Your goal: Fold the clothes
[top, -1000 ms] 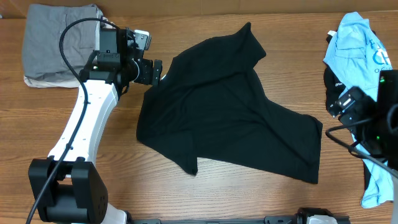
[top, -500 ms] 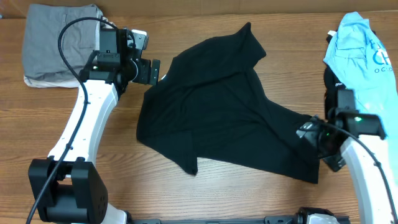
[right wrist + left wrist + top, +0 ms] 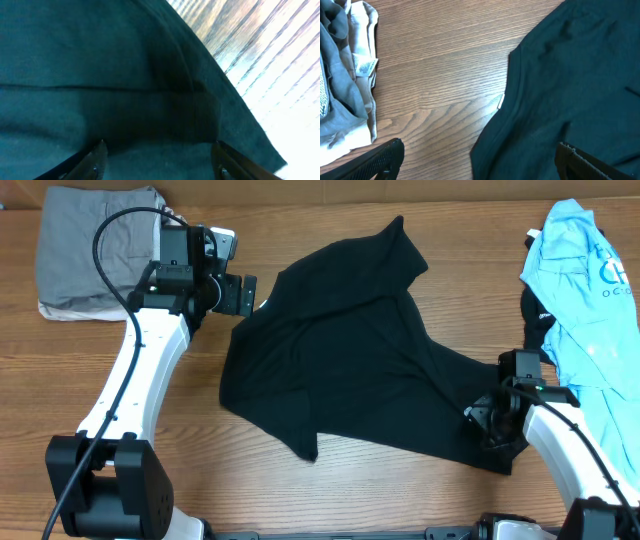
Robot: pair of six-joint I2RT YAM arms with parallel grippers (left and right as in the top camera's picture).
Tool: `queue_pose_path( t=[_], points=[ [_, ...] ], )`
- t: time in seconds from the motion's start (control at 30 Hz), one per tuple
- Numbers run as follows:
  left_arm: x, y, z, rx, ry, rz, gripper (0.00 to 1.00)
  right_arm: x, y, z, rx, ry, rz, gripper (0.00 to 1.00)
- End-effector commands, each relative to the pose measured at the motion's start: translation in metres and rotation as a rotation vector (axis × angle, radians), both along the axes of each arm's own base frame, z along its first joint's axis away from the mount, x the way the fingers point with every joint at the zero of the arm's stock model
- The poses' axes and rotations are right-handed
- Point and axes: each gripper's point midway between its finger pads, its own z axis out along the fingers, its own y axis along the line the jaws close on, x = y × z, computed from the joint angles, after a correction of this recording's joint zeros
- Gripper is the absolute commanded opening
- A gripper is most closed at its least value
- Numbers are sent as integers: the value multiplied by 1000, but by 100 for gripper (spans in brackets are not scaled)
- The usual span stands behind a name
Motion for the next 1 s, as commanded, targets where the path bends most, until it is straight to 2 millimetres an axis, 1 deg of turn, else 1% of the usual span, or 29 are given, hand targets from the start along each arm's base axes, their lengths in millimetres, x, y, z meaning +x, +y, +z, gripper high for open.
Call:
queue_pose_path(
  t=[0.0,0.07,0.13,0.23,0.33,0.4,0.43,0.5,0.67,0.73,0.8,0.97],
  points=[
    [6,-1,13,-7,-32,18,99,-3,-5,-8,-20,14,-22,67],
    [6,-1,13,-6,-32,18,98,-2,-8,-10,-41,17,-23,64],
    [6,0,13,-6,-31,19,99,-1,-11,-12,-58,20,-24,57],
    [6,0,13,-6,-31,19,99,-1,-15,-11,-80,20,-26,43],
    [6,0,13,-6,-32,19,99,0,-18,-11,-98,18,-27,25],
    [6,-1,13,-7,-33,19,99,6,-19,-7,-99,1,-28,11],
    [6,-1,13,-7,-33,19,99,10,-19,-3,-100,-10,-28,6],
    [6,-1,13,-7,-32,19,99,21,-21,8,-103,-34,-19,4],
    [7,-1,14,-8,-39,19,99,63,-24,53,-118,-136,59,4],
    [8,-1,14,-8,-41,19,98,88,-23,80,-120,-212,104,4],
    [8,-1,15,-9,-44,19,98,109,-25,105,-135,-286,128,4],
    [12,-1,18,-23,-63,33,98,173,-32,183,-227,-567,214,4]
  ],
)
